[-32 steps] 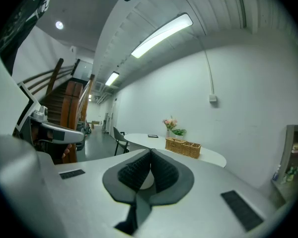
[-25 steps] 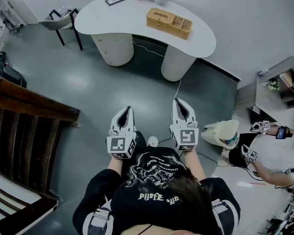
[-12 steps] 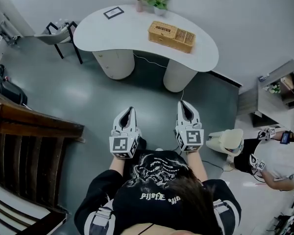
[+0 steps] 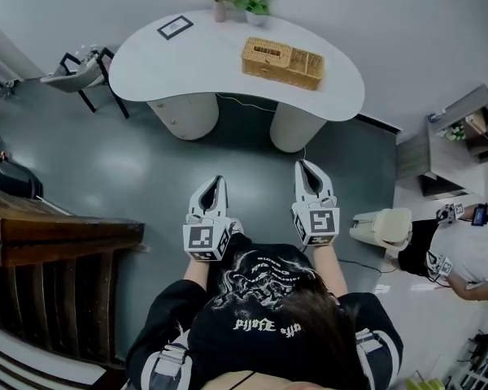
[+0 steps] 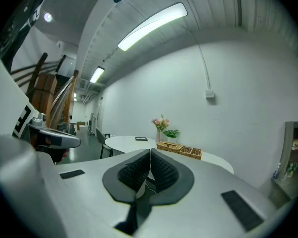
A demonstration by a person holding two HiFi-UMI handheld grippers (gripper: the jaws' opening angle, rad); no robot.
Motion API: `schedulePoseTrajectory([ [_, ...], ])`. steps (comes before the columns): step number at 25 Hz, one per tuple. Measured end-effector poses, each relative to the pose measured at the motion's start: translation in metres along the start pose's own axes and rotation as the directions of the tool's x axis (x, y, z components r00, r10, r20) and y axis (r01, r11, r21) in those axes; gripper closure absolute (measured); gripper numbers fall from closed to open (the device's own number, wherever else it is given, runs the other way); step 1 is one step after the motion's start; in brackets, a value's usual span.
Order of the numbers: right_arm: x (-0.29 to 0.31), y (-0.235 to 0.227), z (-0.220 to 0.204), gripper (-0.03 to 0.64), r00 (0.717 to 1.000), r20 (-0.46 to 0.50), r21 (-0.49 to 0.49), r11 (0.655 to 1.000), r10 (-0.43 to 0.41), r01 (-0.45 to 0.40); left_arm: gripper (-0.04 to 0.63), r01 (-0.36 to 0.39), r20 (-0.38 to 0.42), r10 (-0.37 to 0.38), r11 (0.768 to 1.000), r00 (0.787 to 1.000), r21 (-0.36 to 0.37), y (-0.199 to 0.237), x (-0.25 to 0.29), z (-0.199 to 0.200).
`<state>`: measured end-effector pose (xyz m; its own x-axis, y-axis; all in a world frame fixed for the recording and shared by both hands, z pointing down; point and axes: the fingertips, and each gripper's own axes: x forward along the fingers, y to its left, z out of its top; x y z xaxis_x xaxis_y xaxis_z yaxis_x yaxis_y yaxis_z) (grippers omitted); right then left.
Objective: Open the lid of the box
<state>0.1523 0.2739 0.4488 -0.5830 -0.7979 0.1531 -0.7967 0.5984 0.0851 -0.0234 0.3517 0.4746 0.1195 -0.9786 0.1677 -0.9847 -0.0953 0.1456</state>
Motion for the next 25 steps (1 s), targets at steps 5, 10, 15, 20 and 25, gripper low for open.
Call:
schedulePoseTrajectory([
  [5, 0.02, 0.017, -0.001, 0.591, 1.0, -0.017, -0.027, 1.0, 0.0, 0.0, 0.571, 0.039, -0.002, -0.039, 0.999, 0.999, 0.006, 0.018, 0.016, 0.003],
  [10, 0.042, 0.024, 0.001, 0.591, 0.999, -0.019, -0.028, 0.999, -0.039, 0.038, 0.571, 0.061, 0.001, -0.061, 0.998, 0.998, 0.011, 0.043, 0.032, 0.009],
  [15, 0.055, 0.031, 0.005, 0.591, 0.998, -0.023, -0.028, 0.998, -0.063, 0.063, 0.57, 0.07, -0.001, -0.07, 0.998, 0.998, -0.001, 0.064, 0.041, 0.013],
  [20, 0.063, 0.024, 0.001, 0.591, 0.996, -0.046, -0.025, 0.996, -0.082, 0.081, 0.57, 0.085, -0.015, -0.085, 0.996, 0.996, -0.017, 0.069, 0.057, 0.011],
  [25, 0.071, -0.001, -0.011, 0.591, 0.995, -0.045, -0.005, 0.996, -0.093, 0.093, 0.569, 0.092, -0.016, -0.092, 0.996, 0.996, -0.021, 0.06, 0.077, 0.004],
])
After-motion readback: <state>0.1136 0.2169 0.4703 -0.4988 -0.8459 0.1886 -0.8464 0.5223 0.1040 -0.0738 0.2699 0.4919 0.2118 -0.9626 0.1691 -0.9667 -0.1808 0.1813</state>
